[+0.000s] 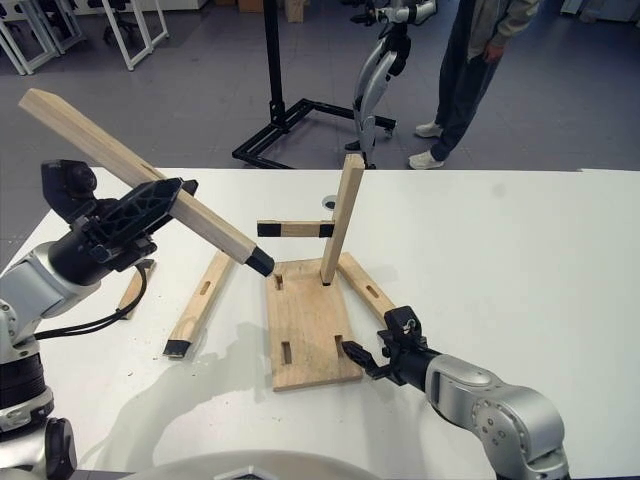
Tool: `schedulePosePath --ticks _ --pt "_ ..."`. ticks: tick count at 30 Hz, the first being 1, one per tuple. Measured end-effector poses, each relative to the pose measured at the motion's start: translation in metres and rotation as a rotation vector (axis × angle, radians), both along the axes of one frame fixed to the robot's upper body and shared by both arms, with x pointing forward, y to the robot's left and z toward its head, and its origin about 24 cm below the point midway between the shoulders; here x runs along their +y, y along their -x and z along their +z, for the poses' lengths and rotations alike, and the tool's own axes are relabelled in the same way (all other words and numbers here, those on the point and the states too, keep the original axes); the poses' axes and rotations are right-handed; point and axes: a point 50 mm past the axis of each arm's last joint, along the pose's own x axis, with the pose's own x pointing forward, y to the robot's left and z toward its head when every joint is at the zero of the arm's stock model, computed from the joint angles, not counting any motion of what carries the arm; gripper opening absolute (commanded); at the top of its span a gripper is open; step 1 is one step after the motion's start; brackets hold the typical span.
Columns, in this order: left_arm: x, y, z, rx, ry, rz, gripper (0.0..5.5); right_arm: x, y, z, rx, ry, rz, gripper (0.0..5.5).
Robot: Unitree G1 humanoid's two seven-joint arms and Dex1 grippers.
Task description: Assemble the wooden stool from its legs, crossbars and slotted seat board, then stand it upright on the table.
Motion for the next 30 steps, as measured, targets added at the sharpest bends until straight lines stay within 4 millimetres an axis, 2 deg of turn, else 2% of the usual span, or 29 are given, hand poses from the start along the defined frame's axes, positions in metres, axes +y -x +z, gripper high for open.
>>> schedulePosePath --ticks 9,13,17,20,23,27,30 --pt "0.0 -0.001 0.001 -0.006 0.003 0.005 2.04 0.017 -0.009 -0.003 -0.089 0.138 0.108 4.58" --pt "0.008 0.001 0.004 -0.036 -0.078 0.0 2.04 0.012 -0.01 -0.004 -0.106 0.146 0.186 4.58" --pt "0.02 0.01 -0.015 -0.04 -0.34 -0.008 2.04 0.003 -0.015 -0.004 -0.102 0.155 0.233 4.58" --pt "0.026 0.01 -0.039 -0.026 -0.493 -0.003 2.04 0.0 -0.017 -0.005 -0.102 0.16 0.239 4.58" --pt "0.024 0.004 -0.052 -0.09 -0.466 0.031 2.04 0.0 -0.017 -0.004 -0.104 0.161 0.252 4.58" --pt "0.023 -0.011 -0.069 -0.129 -0.339 0.133 2.04 0.0 -0.02 -0.003 -0.103 0.166 0.274 4.58" --pt "0.019 -0.02 -0.08 -0.153 -0.383 0.129 2.04 0.0 -0.021 -0.003 -0.104 0.17 0.282 4.58"
